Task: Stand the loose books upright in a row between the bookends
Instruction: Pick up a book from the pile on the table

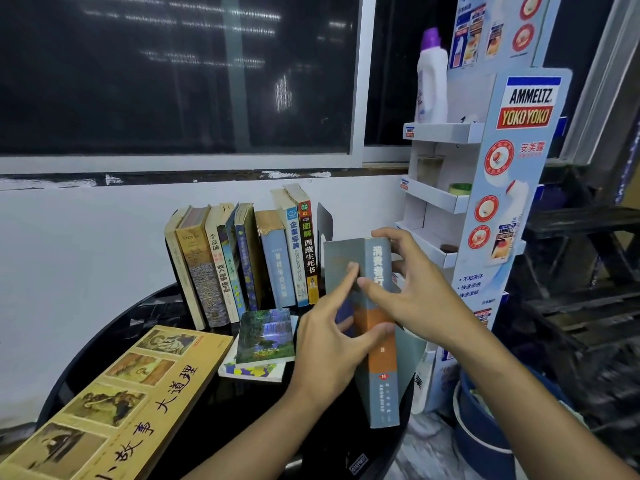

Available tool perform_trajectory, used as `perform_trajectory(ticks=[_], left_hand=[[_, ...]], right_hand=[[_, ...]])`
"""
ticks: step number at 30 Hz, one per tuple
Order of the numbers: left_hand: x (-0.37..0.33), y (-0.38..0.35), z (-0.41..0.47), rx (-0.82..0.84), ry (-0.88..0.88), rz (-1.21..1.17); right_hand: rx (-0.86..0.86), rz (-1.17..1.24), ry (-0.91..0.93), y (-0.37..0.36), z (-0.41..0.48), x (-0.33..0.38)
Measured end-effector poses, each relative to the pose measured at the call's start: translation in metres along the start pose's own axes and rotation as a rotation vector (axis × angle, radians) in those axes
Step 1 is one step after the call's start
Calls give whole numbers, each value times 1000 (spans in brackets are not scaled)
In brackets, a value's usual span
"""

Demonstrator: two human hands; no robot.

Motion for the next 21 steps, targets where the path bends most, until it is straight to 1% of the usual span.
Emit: perform_trajectory(ticks=[5, 10, 14, 18, 21], left_hand=[[-4, -8, -2, -25, 0, 8], [-10, -14, -1, -33, -3, 59], [-16, -15, 0, 16, -20, 99], [-24, -3, 3, 92, -30, 119], [-32, 13, 9, 60, -47, 127]], right_hand=[[-47, -52, -20, 5, -2, 0], [-24, -175, -63, 9, -5, 3], [-123, -264, -69, 8, -7, 5], [-156, -297, -61, 13, -3, 14], [-169, -331, -35, 18, 3, 24]])
Point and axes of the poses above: each hand's wrist, its own z-axis towards the middle knuckle, its own y-axis out of the back of the hand, x = y × z, the point moved 2 cm from there along z, towards the middle knuckle, and after that the axes turned 7 degrees about y, right-handed, at the moved point
